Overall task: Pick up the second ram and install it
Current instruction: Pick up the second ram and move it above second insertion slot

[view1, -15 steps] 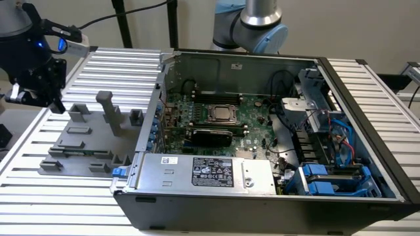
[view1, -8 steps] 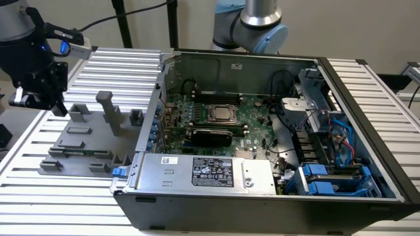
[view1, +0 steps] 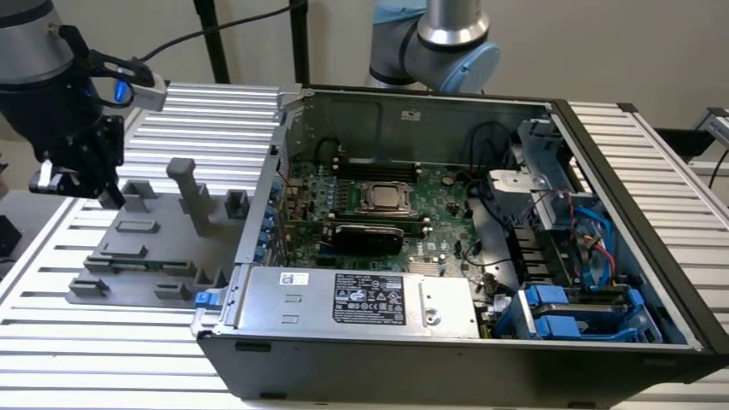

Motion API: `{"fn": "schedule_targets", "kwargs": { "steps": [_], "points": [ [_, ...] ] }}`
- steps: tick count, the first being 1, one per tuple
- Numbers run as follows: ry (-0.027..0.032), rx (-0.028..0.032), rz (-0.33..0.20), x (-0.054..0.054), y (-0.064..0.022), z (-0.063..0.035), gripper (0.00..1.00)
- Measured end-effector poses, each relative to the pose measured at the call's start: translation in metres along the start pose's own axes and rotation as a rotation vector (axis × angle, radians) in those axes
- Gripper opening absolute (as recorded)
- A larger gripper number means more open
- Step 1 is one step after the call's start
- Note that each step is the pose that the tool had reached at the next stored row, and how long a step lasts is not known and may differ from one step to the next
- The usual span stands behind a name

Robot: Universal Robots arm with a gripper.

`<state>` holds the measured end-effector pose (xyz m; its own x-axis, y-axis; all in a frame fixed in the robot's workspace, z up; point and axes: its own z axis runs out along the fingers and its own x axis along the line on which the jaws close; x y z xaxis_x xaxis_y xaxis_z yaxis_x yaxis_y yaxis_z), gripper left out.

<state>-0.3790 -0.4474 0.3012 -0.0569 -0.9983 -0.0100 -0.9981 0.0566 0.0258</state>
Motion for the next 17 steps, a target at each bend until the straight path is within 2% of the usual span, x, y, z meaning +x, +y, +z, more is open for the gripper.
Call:
{"fn": "schedule_targets", "kwargs": {
  "steps": [1, 2, 3, 6, 7, 17],
  "points": [
    [0.0002, 0.0002, -0.005, 0.0, -0.0002, 0.0013, 0.18],
    [0.0004, 0.0003, -0.01, 0.001, -0.0003, 0.0026, 0.18],
    [0.0006, 0.0005, -0.015, 0.001, -0.0004, 0.004, 0.24],
    [0.0009, 0.0006, -0.028, 0.002, -0.0006, 0.0088, 0.3],
    [0.0011, 0.0006, -0.032, 0.002, -0.0007, 0.0105, 0.36],
    [0.0014, 0.0009, -0.046, 0.01, -0.0015, 0.0286, 0.36]
  ]
}}
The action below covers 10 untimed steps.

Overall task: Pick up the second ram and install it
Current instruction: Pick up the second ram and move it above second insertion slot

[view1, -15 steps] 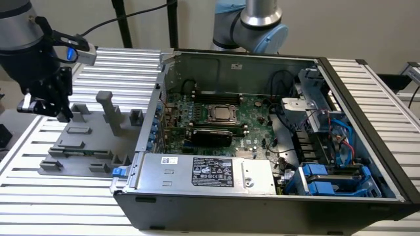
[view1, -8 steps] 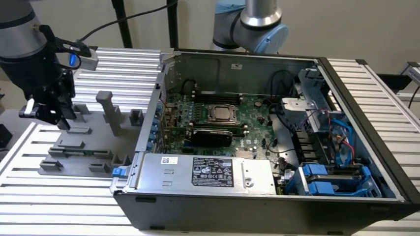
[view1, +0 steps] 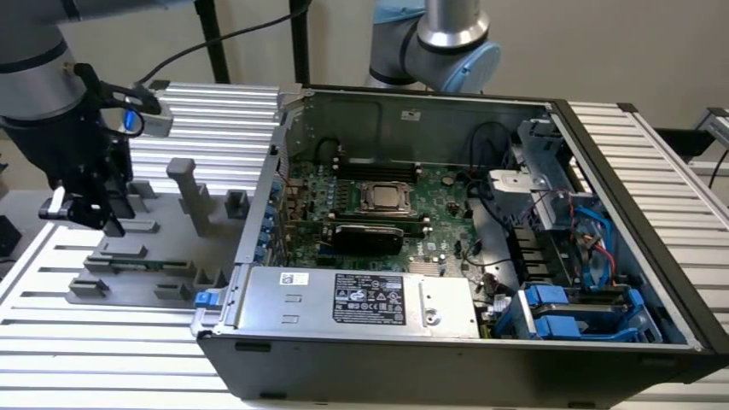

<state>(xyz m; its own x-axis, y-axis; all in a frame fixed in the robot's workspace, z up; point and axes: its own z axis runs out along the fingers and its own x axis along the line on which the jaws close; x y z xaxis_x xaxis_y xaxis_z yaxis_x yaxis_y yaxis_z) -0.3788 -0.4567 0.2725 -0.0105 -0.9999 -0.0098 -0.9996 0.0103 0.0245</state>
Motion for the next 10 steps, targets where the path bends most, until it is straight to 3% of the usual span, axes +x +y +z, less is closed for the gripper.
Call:
{"fn": "schedule_targets", "kwargs": {
  "steps": [10],
  "points": [
    [0.0002, 0.0007, -0.005, 0.004, -0.0005, 0.0181, 0.36]
  ]
}}
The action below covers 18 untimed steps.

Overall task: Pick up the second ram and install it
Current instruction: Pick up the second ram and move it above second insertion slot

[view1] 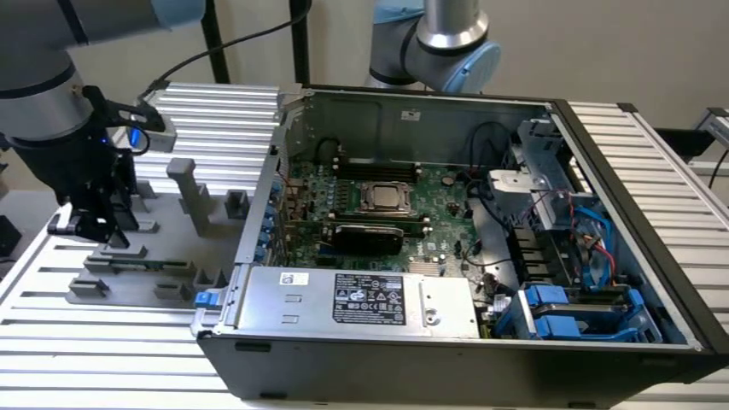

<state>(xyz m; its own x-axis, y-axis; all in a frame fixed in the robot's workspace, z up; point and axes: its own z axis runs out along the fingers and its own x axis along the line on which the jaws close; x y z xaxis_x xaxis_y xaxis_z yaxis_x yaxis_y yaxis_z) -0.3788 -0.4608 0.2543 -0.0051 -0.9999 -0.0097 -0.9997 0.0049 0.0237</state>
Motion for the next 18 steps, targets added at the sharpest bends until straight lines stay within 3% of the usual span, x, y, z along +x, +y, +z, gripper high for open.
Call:
{"fn": "schedule_targets", "kwargs": {
  "steps": [5, 18],
  "points": [
    [0.0, 0.0018, -0.003, 0.001, -0.0003, 0.0091, 0.36],
    [0.0003, 0.0155, -0.013, 0.001, -0.0008, 0.0333, 0.36]
  ]
}}
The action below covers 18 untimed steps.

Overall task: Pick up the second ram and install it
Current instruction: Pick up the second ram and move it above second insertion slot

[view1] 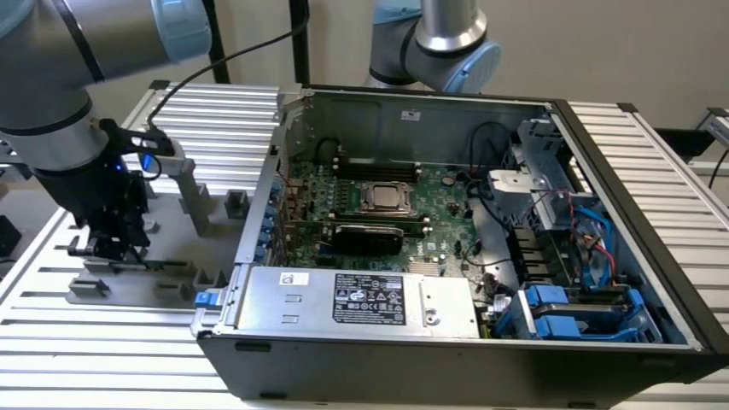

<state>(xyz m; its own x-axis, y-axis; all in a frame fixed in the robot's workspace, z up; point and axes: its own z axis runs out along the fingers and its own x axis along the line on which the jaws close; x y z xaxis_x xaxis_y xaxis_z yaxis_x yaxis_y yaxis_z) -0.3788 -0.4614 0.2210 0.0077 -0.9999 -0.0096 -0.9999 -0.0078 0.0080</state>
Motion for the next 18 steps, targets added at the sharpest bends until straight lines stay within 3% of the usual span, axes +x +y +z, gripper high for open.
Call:
{"fn": "schedule_targets", "kwargs": {
  "steps": [10, 18],
  "points": [
    [0.0001, 0.0009, -0.008, 0.0, -0.0001, 0.018, 0.36],
    [0.0002, 0.0008, -0.009, 0.0, -0.0002, 0.0234, 0.36]
  ]
}}
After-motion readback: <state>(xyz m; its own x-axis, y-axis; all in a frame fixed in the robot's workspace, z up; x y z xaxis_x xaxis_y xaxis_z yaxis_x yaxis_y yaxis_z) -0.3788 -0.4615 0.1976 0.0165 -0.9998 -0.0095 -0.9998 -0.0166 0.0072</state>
